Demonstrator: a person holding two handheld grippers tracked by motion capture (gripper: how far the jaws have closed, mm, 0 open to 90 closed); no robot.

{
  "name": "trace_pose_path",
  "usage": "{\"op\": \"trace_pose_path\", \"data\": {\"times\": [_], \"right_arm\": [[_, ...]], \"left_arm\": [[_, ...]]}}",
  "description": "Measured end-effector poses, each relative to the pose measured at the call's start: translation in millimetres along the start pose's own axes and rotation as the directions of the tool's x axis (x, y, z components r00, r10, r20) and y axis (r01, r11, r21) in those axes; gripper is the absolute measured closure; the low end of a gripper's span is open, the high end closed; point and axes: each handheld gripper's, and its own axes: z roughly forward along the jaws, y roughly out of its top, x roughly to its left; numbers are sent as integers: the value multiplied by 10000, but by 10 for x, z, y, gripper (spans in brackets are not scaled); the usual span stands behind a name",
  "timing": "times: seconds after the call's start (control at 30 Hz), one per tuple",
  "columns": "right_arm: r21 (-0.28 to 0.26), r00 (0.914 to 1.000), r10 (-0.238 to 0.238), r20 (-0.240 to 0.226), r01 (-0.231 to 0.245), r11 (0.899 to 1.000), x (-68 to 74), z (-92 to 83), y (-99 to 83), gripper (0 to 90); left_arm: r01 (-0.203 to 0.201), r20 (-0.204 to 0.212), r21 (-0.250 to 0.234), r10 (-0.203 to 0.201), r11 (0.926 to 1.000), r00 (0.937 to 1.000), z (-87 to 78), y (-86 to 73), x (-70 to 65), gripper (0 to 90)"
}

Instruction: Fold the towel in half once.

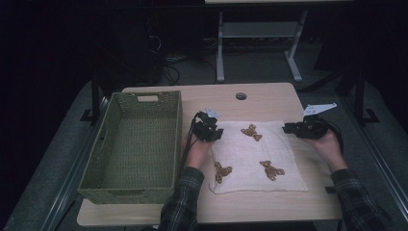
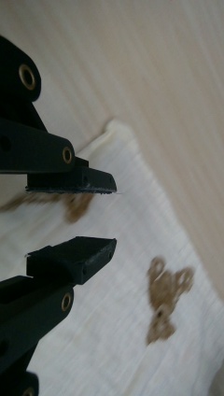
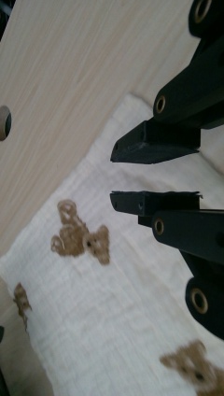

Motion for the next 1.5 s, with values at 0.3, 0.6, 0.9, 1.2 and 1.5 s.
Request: {"op": "trace_pose_path", "data": {"times": [0.3, 0.6, 0.9, 1.2, 1.5], "right_arm": [[355, 9976, 552, 406, -567, 9978, -398, 279, 39, 728], [457, 9945, 953, 441, -973, 9942, -571, 494, -7, 673], [670, 9931, 953, 687, -999, 9927, -601, 563, -46, 783], [752, 9936, 893, 697, -945, 9927, -566, 572, -30, 875], [814, 9918, 978, 827, -1045, 9912, -578, 569, -21, 881]], "left_arm": [[495, -693, 44, -491, 9988, 9964, 225, 201, 235, 675], [728, -743, 275, -706, 9970, 9947, 391, 162, 320, 647], [905, -758, 203, -887, 9957, 9932, 393, 135, 376, 622], [1046, -599, 337, -1024, 9939, 9929, 485, 67, 446, 617], [1083, -558, 548, -1053, 9926, 9929, 566, 37, 436, 854]]}}
